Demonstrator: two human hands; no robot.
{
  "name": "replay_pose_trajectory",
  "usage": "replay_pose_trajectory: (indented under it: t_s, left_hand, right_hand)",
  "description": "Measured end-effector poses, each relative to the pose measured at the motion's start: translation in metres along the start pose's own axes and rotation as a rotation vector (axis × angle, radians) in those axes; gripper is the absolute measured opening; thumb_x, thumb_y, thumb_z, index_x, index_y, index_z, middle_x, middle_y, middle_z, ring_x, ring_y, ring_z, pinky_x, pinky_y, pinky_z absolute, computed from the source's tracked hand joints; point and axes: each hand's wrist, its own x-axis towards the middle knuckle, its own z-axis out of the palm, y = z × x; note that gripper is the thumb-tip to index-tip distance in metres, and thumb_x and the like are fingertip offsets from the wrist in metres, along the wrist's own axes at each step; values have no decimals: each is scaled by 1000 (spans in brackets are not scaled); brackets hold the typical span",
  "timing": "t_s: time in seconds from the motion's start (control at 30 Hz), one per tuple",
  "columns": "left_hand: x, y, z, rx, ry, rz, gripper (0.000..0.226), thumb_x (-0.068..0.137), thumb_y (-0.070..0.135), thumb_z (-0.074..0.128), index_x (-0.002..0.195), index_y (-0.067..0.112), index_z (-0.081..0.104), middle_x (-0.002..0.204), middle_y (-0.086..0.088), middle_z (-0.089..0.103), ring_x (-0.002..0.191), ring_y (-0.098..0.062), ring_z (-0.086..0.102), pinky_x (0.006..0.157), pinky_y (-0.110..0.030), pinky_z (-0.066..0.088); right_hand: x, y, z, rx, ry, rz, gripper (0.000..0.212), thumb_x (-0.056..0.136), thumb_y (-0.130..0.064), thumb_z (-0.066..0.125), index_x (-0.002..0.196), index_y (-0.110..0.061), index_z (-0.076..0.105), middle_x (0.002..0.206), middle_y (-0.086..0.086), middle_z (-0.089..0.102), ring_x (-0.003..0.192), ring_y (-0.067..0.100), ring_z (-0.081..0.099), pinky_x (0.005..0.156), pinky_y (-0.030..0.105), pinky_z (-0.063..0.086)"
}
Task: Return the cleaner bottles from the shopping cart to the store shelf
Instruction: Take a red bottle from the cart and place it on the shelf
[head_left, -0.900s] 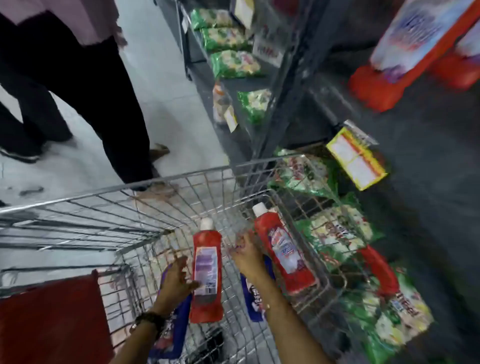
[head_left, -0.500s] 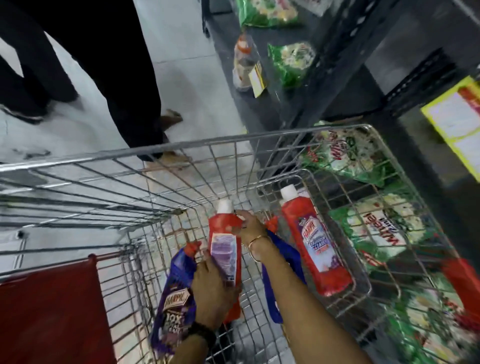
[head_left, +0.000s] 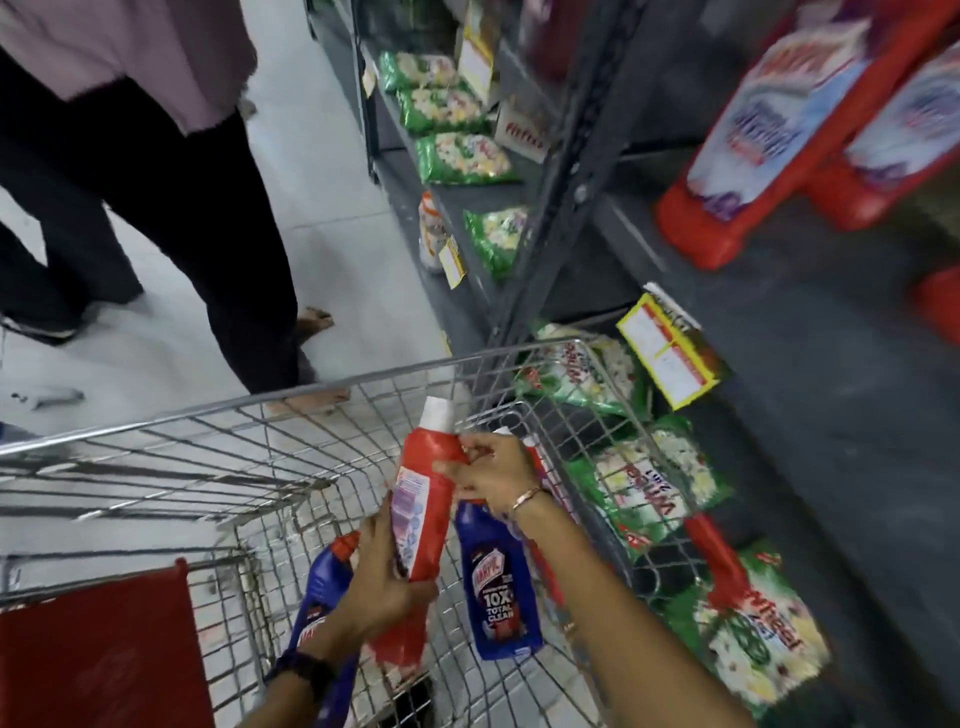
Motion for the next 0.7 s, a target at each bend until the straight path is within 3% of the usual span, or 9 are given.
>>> replay_pose_trajectory:
  t_s: [0.07,0.13,0.2,0.3,0.37,0.43,0.57,0.63,0.7]
  left_hand:
    - [-9,31,-4,-15,-65,41,117,42,29,80,139,30,15,117,-5,30,102,-6,40,80,-10,42]
    - [-20,61,-4,-31,-135,93,118,35,42,83,136,26,23,115,-3,32,102,-8,45,72,-8,46]
    - [-30,86,-1,-124,-216,104,109,36,36,83,132,27,32,114,0,39,95,-11,56,66,-12,52]
    - [-43,118,4,-203,-340,122,95,36,27,83,124,22,45,106,-1,64,83,-9,66,63,-19,53]
    - [-49,138,9,-229,-417,129,99,30,32,87,121,20,49,99,0,68,78,-9,66,63,-20,52]
    - [-53,159,16,-258,-477,143,91,35,25,83,119,26,48,97,5,70,79,-9,66,64,-20,53]
    - [-55,197,34,-283,-608,158,94,37,27,85,122,26,45,106,5,72,93,-19,68,70,-30,57]
    - [-56,213,44,-315,-681,120,104,34,34,89,127,18,44,107,-6,72,93,-29,68,69,-36,57]
    - [-55,230,54,-344,-727,87,100,29,35,91,118,12,51,96,-11,75,81,-29,71,62,-37,59]
  right_hand:
    - [-17,-23,-19,13,-46,-52,30,73,9,66,102,7,59,55,-11,62,51,1,62,48,19,56]
    - [-34,-42,-36,-4,33,-127,34,72,9,67,104,11,57,63,-2,55,61,9,57,52,19,53]
    - [-52,-60,-52,13,135,-181,32,67,5,73,96,9,60,63,1,51,57,5,53,50,16,51]
    - [-82,-79,-78,3,294,-270,35,58,-5,83,74,-15,53,67,-3,55,58,4,55,63,22,51]
    - [-103,-92,-97,-17,349,-303,50,54,-17,86,86,-19,47,82,-4,57,75,13,59,77,33,52]
    - [-124,-102,-116,47,339,-281,54,59,-14,83,98,-18,46,92,-2,58,83,14,61,83,37,55]
    - [-167,-119,-152,16,372,-327,29,69,-9,77,81,-23,55,79,-8,60,63,-9,59,57,5,48]
    - [-190,-125,-170,4,396,-347,31,68,-10,77,92,-17,59,86,-3,64,75,4,62,63,10,51]
    - [-213,-132,-187,1,436,-371,35,65,-8,79,92,-19,61,85,-5,65,76,8,62,66,14,54]
